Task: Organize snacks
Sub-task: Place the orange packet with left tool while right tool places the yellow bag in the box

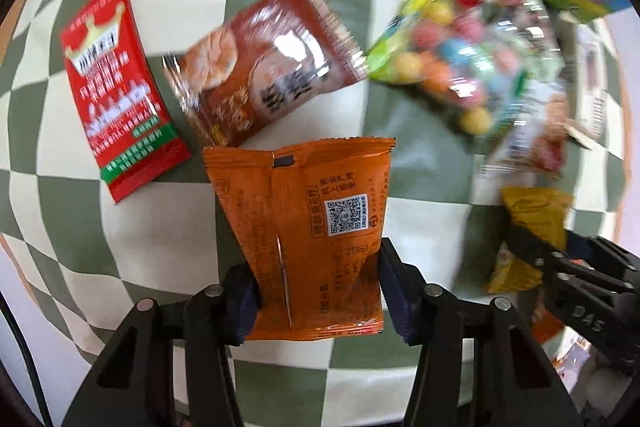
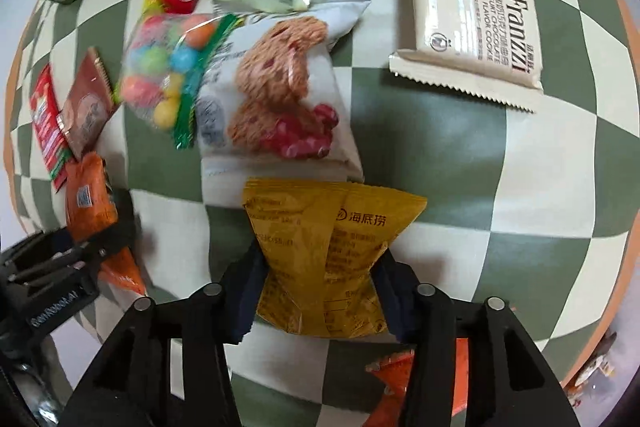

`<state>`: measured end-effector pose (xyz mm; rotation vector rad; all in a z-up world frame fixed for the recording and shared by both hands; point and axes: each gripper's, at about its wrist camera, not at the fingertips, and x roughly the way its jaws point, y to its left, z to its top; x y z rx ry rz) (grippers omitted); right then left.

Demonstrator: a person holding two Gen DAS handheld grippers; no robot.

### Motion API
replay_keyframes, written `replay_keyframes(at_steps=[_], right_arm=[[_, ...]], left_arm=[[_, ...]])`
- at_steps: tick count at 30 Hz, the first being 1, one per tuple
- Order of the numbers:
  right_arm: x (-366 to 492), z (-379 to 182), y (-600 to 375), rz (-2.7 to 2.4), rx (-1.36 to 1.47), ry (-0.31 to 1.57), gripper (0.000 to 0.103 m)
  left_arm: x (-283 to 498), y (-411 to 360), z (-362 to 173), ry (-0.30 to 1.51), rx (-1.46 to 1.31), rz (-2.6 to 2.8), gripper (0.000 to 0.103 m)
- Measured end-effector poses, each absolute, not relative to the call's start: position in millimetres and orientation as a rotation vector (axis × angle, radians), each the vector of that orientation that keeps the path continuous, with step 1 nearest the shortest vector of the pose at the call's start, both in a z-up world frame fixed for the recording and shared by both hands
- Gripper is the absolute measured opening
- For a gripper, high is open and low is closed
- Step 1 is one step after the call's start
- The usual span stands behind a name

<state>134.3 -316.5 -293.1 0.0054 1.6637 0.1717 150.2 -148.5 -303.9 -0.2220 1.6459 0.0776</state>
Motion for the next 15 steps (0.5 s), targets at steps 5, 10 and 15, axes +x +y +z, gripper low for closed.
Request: replay_keyframes(at_steps=[5, 10, 15], right_arm=[[119, -253, -320, 0.239, 0.12, 1.621, 0.05], [142, -166, -320, 0.333, 0.223, 1.483, 0.05], [213, -97, -300, 0.375, 0.213, 1.304, 0.05]], left_arm=[[162, -159, -238, 1.531, -0.243, -0.016, 0.05], [216, -146, -172, 1.381, -0.244, -0.069, 0.05], [300, -112, -117, 1.298, -0.186, -0.02, 0.05]])
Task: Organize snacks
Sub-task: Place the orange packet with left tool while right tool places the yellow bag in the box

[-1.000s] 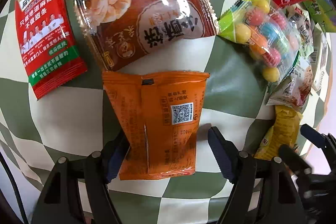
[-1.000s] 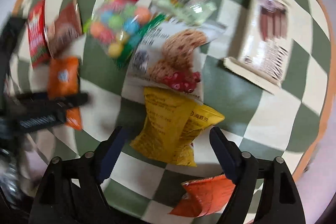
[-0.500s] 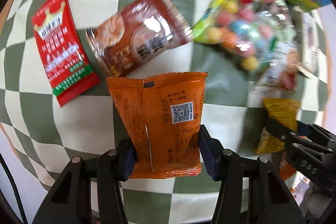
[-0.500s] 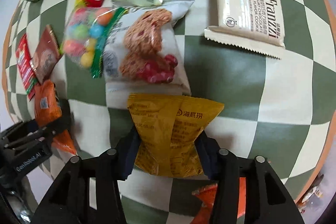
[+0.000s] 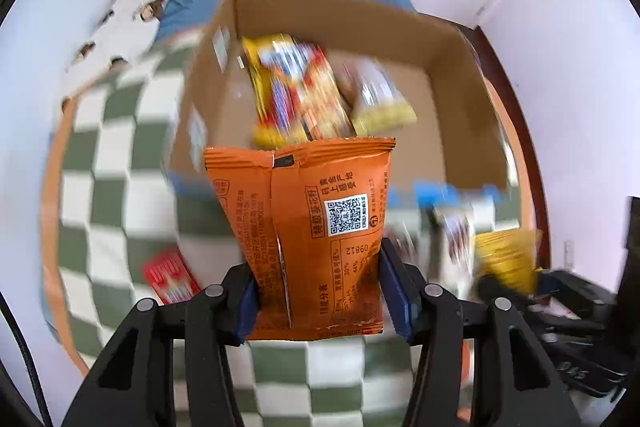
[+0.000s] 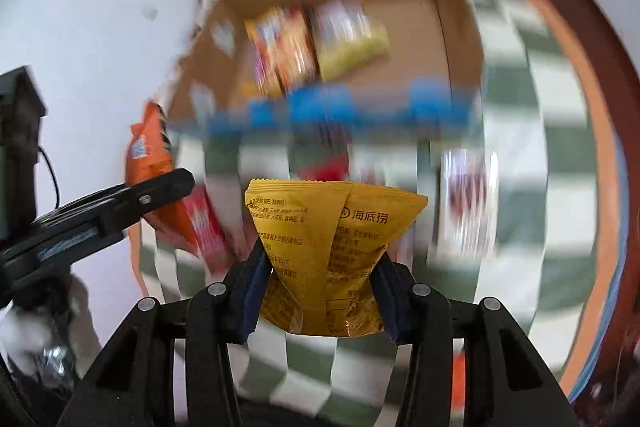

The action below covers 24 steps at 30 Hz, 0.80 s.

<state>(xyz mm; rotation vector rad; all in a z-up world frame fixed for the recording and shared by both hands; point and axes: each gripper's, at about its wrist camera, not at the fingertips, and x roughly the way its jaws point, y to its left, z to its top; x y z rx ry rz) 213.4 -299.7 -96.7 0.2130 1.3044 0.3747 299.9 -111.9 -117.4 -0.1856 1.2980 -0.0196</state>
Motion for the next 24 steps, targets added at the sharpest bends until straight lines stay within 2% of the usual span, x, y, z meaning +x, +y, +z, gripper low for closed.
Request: replay_keyframes(at_steps=[3, 8, 13, 19, 20, 21, 22, 23, 24], right_arm=[[270, -75, -290, 0.331, 0.146, 1.214, 0.05], [354, -60, -290, 0.269, 0.089, 1.186, 0.05], [428, -81, -290, 0.214, 0.064, 1.224, 0.05], [472, -116, -284, 0.184, 0.028, 1.254, 0.052], [477, -122, -284, 0.177, 0.022, 1.262, 0.066], [481, -129, -281, 0.167, 0.007, 1.272, 0.09], [485, -131, -280, 0.155, -0.01, 1.278, 0.096], [490, -135, -278, 0.153, -0.017, 1.277, 0.096], [493, -137, -277, 0.154, -0.017, 1.283, 0.096]], left_arm=[[359, -81, -119, 1.323, -0.155, 0.039, 0.05], [415, -49, -139, 1.381, -0.098, 0.116, 0.05], [450, -43, -164, 1.439, -0.112, 0.115, 0.05], [482, -30, -190, 1.502, -0.129, 0.146, 0.052], [486, -26, -193, 1.503, -0.152, 0.143, 0.054], [488, -26, -193, 1.499, -0.163, 0.135, 0.061], [491, -24, -194, 1.493, -0.17, 0.133, 0.066], [493, -24, -193, 1.483, -0.169, 0.135, 0.08], [494, -24, -192, 1.468, -0.169, 0.127, 0.088]])
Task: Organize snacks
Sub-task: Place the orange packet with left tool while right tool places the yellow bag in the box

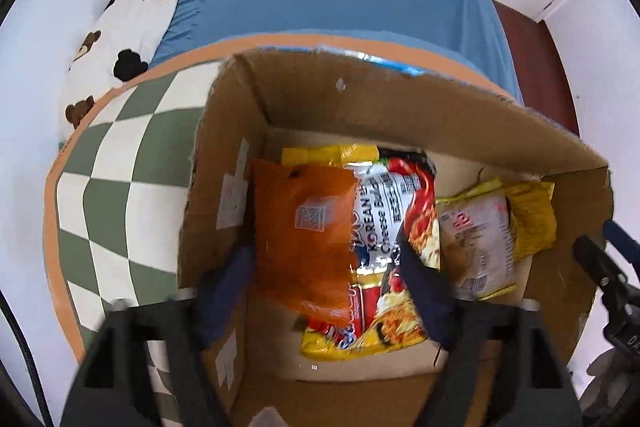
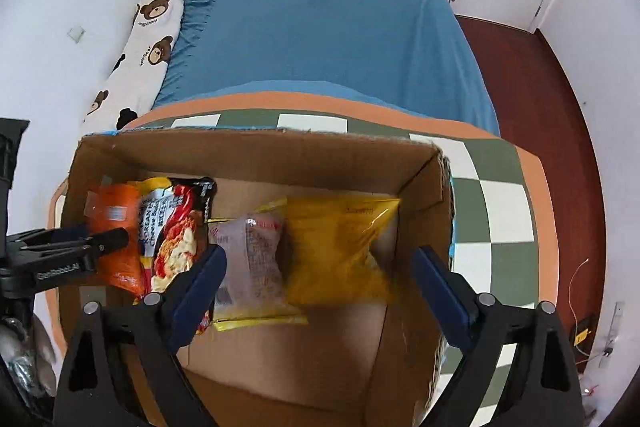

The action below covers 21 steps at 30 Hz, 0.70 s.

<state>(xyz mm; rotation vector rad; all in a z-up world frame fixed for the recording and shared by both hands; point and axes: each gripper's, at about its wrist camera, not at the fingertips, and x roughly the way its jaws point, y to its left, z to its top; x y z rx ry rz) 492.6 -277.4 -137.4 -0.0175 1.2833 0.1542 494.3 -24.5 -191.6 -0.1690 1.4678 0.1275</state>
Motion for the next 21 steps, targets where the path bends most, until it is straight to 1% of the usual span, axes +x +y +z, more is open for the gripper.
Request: replay_keyframes(at_steps=[3, 7, 15, 21], right_arm=[[498, -149, -272, 0.157, -0.011, 1.301, 0.096], [495, -152, -267, 0.161, -0.032, 1.311, 0.096], [467, -143, -268, 0.156, -0.034, 1.283, 0.097], [433, -129, -268, 0.164, -0.034, 1.239, 0.097]], left_arm=[[494, -28, -189, 1.445, -0.146, 0.128, 0.091], [487, -34, -183, 1.403, -0.119, 0.118, 0.091], [457, -39, -150, 1.276, -0.133, 0.128, 0.091], [425, -51, -128, 1.216, -0.106, 0.126, 0.091]])
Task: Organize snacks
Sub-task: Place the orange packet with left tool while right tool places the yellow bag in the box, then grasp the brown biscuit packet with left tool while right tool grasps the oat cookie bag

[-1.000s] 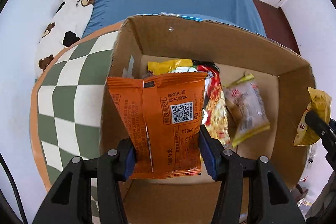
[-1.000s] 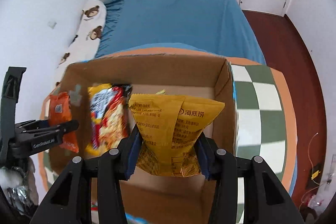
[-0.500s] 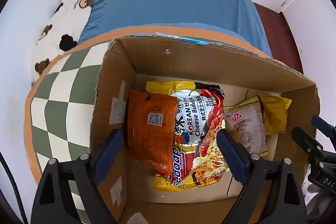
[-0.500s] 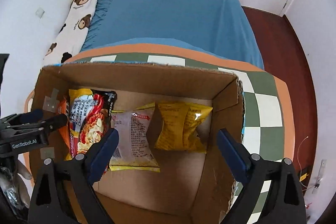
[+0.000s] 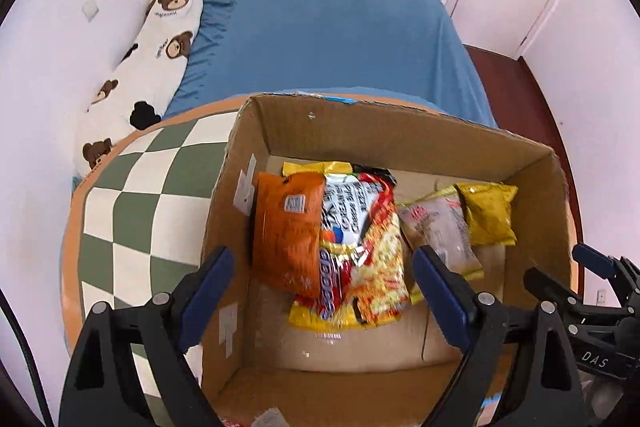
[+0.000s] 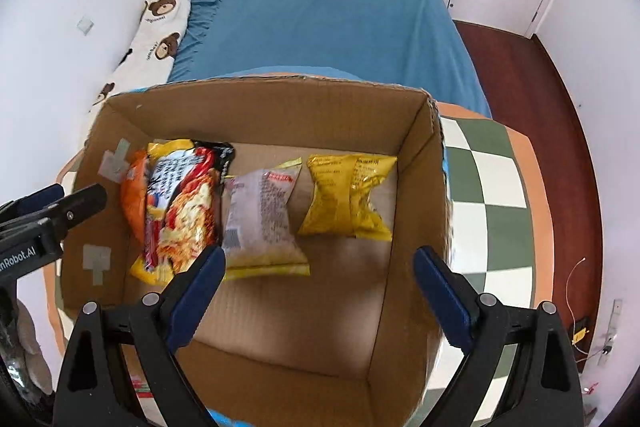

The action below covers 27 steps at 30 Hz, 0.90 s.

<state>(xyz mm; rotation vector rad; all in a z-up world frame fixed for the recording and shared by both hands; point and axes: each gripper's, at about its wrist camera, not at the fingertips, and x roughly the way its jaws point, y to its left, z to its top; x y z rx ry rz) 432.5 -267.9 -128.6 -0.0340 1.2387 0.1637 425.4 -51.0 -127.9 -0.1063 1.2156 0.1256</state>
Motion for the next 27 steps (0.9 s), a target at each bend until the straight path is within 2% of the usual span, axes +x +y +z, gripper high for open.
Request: replay_keyframes(at_steps=[20, 27], right_arm=[[286, -22, -267, 0.2, 0.032, 0.982, 0.097], [250, -16, -275, 0.213, 0.1, 0.978, 0.097]], left_arm=[[277, -93, -28, 0.967, -0.09, 0.042, 0.091], [247, -96, -29, 0.952, -0.035, 0.059, 0.091]])
